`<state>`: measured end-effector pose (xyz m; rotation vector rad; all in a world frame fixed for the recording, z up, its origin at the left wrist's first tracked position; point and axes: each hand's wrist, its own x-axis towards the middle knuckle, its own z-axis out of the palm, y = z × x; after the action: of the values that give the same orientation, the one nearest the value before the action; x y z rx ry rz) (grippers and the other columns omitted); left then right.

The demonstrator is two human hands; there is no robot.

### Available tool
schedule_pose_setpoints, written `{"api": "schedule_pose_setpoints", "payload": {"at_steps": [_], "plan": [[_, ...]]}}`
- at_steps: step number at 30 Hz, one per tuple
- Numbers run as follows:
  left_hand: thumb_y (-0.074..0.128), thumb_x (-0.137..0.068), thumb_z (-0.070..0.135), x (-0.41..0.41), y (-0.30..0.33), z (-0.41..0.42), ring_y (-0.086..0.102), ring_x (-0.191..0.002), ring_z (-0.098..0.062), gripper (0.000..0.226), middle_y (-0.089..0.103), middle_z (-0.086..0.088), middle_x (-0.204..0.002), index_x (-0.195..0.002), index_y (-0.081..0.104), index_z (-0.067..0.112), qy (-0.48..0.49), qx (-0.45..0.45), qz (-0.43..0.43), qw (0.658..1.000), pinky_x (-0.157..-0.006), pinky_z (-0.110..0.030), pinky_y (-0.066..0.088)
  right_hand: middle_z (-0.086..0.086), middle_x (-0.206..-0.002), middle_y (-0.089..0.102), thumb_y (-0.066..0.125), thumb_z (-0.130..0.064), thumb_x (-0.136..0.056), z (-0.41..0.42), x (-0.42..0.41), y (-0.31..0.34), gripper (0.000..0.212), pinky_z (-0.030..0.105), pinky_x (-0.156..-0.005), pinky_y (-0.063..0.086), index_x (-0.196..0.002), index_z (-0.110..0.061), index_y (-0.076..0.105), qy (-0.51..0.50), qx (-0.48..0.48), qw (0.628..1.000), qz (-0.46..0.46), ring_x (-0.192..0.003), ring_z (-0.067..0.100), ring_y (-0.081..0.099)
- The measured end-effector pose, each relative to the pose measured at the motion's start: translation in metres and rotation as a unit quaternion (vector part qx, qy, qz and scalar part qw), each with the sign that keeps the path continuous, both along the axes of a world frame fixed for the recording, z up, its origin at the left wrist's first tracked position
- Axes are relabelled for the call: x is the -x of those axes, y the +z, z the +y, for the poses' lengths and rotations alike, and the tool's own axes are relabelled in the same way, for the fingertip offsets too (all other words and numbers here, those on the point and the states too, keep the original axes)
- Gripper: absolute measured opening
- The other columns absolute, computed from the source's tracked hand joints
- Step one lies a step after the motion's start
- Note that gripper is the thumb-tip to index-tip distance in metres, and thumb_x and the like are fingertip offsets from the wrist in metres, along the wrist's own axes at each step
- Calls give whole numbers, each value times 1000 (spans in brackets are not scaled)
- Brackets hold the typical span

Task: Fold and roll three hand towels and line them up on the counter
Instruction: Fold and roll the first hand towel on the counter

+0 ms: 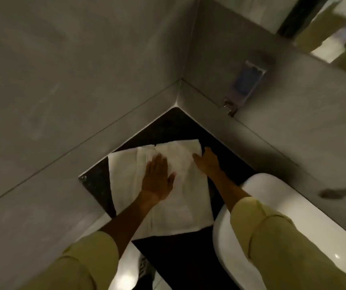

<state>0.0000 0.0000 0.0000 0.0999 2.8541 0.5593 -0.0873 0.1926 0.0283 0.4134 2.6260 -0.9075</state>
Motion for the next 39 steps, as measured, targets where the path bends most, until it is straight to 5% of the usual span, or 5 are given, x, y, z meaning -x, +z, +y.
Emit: {"api": "schedule_pose_setpoints", "payload": {"at_steps": [9,15,24,31,39], "plan": [[29,-98,54,-3,-25,0,1,-152,-24,72,3,-9,-164,-155,8,16,55,-95,67,992,-123,-46,6,14,-122,65,75,-11,-81,2,5,18,48,41,-76,55,-127,-9,62,-151,346,923,-73,-99,32,65],[89,-62,44,19,41,-19,32,-137,-13,125,24,1,-157,-152,3,34,252,-455,-52,853,-114,-39,33,11,-105,71,70,-6,-69,3,-43,89,39,47,-81,59,-107,-14,67,-84,482,867,-97,-98,30,67],[97,-34,34,35,214,-23,71,-98,-13,86,76,8,-100,-111,61,22,-70,-574,-180,796,-81,-30,60,9,-103,73,64,8,-69,59,-123,245,46,42,-80,59,-108,-15,72,2,575,815,75,-98,27,70],[89,-24,67,27,365,118,69,-97,-2,75,75,19,-97,-92,72,40,-284,-549,-98,780,-83,-33,60,13,-106,72,78,0,-66,163,-229,362,45,48,-92,55,-109,-13,71,-81,465,804,360,-102,32,67],[84,-71,9,-107,400,352,70,-93,-6,33,74,6,-103,-101,76,21,-463,-590,-160,642,-94,-32,54,6,-108,72,83,-11,-70,274,-442,410,53,48,-91,55,-118,-3,61,-334,214,752,527,-105,29,67]]}}
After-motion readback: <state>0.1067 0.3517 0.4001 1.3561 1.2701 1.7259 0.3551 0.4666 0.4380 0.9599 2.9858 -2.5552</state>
